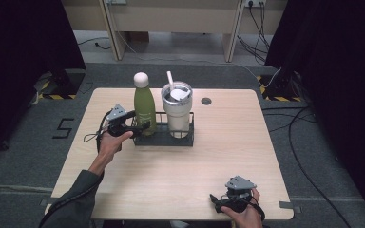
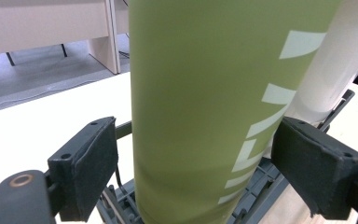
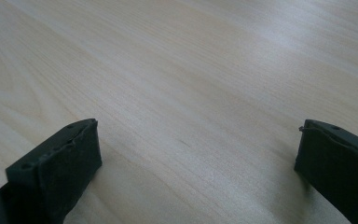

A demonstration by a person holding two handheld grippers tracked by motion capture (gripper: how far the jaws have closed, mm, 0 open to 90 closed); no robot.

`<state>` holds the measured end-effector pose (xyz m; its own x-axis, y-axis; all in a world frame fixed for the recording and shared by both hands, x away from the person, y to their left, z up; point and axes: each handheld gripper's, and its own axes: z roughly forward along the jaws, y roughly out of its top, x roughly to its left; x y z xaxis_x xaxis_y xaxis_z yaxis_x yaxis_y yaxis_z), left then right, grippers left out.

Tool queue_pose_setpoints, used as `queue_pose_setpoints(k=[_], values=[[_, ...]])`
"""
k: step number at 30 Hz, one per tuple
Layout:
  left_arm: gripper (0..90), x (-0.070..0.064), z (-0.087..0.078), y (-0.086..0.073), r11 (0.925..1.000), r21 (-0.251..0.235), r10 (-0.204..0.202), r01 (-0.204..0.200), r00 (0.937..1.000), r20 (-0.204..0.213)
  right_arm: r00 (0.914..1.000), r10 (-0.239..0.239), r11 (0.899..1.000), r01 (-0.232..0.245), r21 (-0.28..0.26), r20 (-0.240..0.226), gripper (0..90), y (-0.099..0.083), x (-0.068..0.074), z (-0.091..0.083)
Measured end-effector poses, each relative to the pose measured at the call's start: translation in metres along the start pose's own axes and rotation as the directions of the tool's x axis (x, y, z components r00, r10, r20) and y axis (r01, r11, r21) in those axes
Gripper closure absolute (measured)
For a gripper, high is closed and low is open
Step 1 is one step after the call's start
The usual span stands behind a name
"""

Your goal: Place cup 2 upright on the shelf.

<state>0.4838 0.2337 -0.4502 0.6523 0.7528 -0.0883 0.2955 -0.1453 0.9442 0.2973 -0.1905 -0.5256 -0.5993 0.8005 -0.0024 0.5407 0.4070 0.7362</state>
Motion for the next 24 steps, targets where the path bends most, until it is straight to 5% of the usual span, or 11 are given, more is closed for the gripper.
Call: queue_pose_setpoints(k=[24], values=[[14.6,-0.002,-0.023,-0.007,0.9997,-0.002,-0.023,0.023,0.9997,0.012,1.0000,-0.001,1.000,0.001,-0.003,0.003,0.4,0.000,0.000,0.000]])
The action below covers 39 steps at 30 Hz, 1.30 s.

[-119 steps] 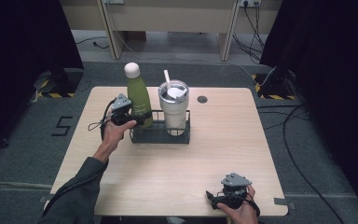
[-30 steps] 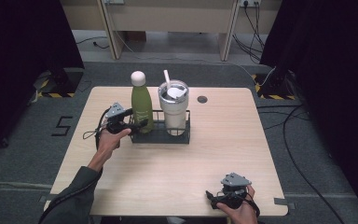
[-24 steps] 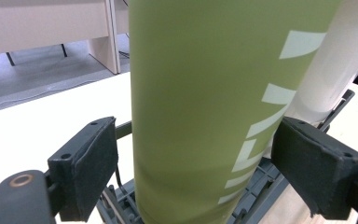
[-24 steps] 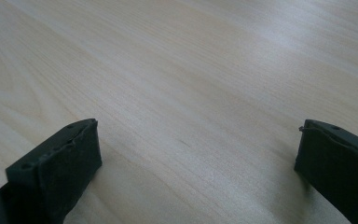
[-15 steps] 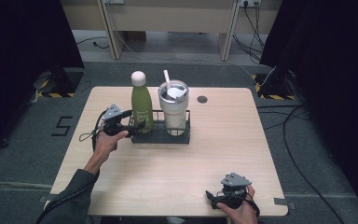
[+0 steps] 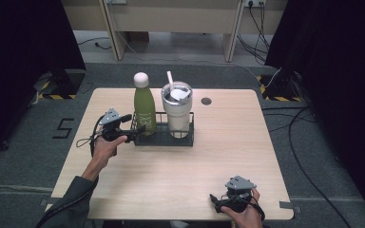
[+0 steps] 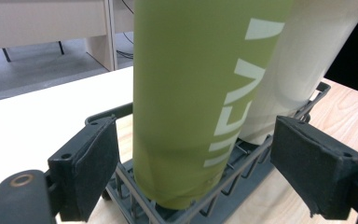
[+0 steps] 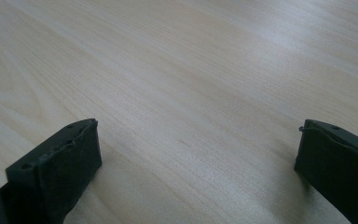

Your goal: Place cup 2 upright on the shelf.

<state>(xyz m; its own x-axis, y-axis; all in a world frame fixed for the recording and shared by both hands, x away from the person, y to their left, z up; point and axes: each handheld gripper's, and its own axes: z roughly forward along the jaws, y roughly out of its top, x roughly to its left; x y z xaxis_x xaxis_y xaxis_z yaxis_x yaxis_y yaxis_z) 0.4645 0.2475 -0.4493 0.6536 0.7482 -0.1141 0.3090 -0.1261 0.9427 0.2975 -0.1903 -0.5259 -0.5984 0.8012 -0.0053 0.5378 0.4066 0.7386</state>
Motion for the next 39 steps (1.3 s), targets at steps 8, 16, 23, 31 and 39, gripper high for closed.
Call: queue_pose_setpoints(k=[8,16,23,31,39], values=[[14.6,-0.002,-0.010,-0.004,1.0000,0.004,0.002,-0.002,1.0000,0.006,1.0000,0.000,1.000,0.000,0.001,0.001,0.3,0.000,0.000,0.000],[14.6,-0.005,-0.020,-0.007,1.0000,-0.005,-0.005,0.005,0.9999,0.009,1.0000,-0.001,1.000,0.001,-0.001,0.000,0.4,0.000,0.000,0.000],[14.7,-0.006,-0.030,-0.010,0.9999,-0.004,-0.010,0.010,0.9998,0.016,1.0000,0.001,1.000,-0.001,0.001,0.000,0.4,0.000,0.000,0.000],[14.7,-0.014,-0.039,-0.018,0.9998,0.018,-0.005,0.004,0.9995,0.030,1.0000,-0.001,1.000,0.001,-0.001,0.001,0.3,0.000,0.000,0.000],[14.7,-0.020,-0.043,-0.024,0.9992,0.039,-0.013,0.011,0.9991,0.041,1.0000,-0.001,1.000,0.001,-0.002,0.000,0.3,0.000,0.000,0.000]])
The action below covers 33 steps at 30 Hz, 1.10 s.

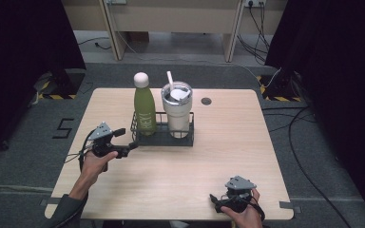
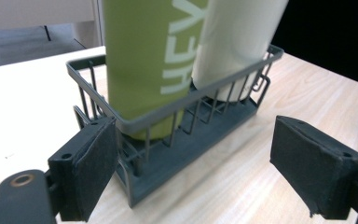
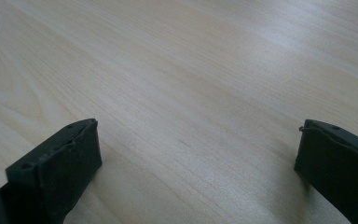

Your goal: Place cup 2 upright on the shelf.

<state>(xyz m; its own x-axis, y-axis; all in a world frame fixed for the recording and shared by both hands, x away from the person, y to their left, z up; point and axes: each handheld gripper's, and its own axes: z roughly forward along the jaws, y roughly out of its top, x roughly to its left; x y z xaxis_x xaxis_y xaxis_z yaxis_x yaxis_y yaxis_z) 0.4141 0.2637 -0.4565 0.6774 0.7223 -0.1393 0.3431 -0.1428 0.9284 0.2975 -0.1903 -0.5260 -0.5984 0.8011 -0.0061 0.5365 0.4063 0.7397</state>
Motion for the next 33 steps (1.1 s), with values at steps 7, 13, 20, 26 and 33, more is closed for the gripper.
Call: queue_pose_setpoints(k=[7,13,20,26,33], values=[[14.7,-0.006,-0.004,-0.007,0.9996,0.029,0.007,-0.006,1.0000,-0.002,1.0000,0.000,1.000,0.000,0.000,0.000,0.4,0.000,0.000,0.000],[14.7,-0.010,-0.007,-0.009,0.9992,0.037,0.011,-0.011,0.9999,0.003,1.0000,0.000,1.000,0.000,0.000,0.000,0.3,0.000,0.000,0.000],[14.7,-0.017,-0.007,-0.016,0.9986,0.051,0.012,-0.013,0.9997,0.022,1.0000,0.000,1.000,0.000,0.000,0.000,0.3,0.000,0.000,0.000],[14.7,-0.019,-0.010,-0.021,0.9980,0.061,0.015,-0.017,0.9995,0.028,1.0000,0.000,1.000,0.000,0.000,0.000,0.4,0.000,0.000,0.000],[14.7,-0.020,-0.014,-0.024,0.9978,0.064,0.015,-0.016,0.9995,0.030,1.0000,-0.004,1.000,0.004,0.000,0.000,0.4,0.000,0.000,0.000]])
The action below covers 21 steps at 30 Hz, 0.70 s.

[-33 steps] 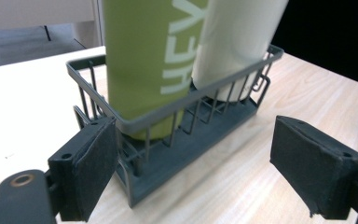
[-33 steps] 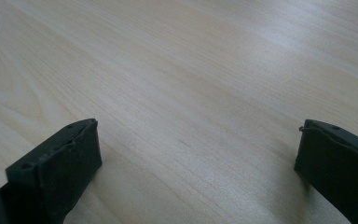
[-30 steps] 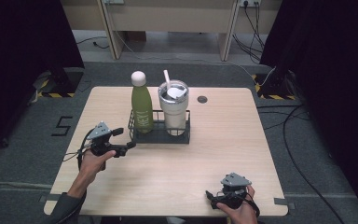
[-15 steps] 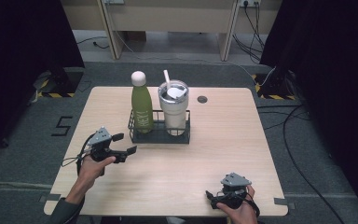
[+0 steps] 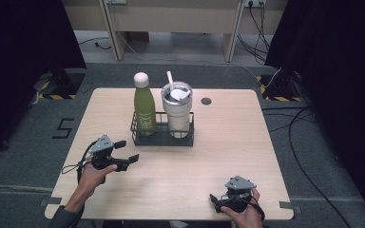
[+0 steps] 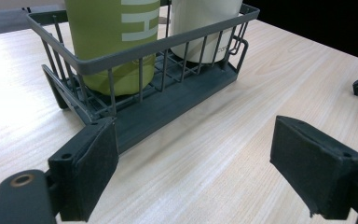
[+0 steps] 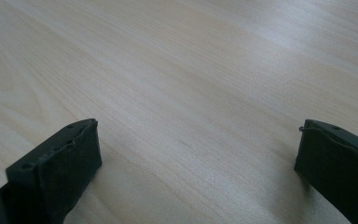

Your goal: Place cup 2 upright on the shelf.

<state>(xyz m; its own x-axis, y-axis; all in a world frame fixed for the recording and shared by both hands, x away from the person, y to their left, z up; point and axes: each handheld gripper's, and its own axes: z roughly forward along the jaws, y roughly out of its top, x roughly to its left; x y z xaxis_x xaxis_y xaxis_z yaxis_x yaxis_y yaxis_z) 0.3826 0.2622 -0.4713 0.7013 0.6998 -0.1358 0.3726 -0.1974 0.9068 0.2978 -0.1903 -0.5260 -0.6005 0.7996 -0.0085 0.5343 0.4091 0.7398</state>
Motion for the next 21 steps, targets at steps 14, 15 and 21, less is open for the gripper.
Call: queue_pose_setpoints(k=[14,15,21], values=[[14.7,-0.004,-0.009,-0.006,0.9999,0.003,0.011,-0.011,0.9999,0.002,1.0000,0.001,1.000,-0.001,0.002,0.000,0.4,0.000,0.000,0.000],[14.7,-0.005,-0.011,-0.009,0.9999,0.004,0.011,-0.011,0.9999,0.001,1.0000,0.001,1.000,-0.001,0.002,0.000,0.4,0.000,0.000,0.000],[14.7,-0.009,-0.015,-0.019,0.9997,0.026,0.005,-0.005,0.9999,0.014,1.0000,0.001,1.000,-0.001,0.002,0.000,0.3,0.000,0.000,0.000]])
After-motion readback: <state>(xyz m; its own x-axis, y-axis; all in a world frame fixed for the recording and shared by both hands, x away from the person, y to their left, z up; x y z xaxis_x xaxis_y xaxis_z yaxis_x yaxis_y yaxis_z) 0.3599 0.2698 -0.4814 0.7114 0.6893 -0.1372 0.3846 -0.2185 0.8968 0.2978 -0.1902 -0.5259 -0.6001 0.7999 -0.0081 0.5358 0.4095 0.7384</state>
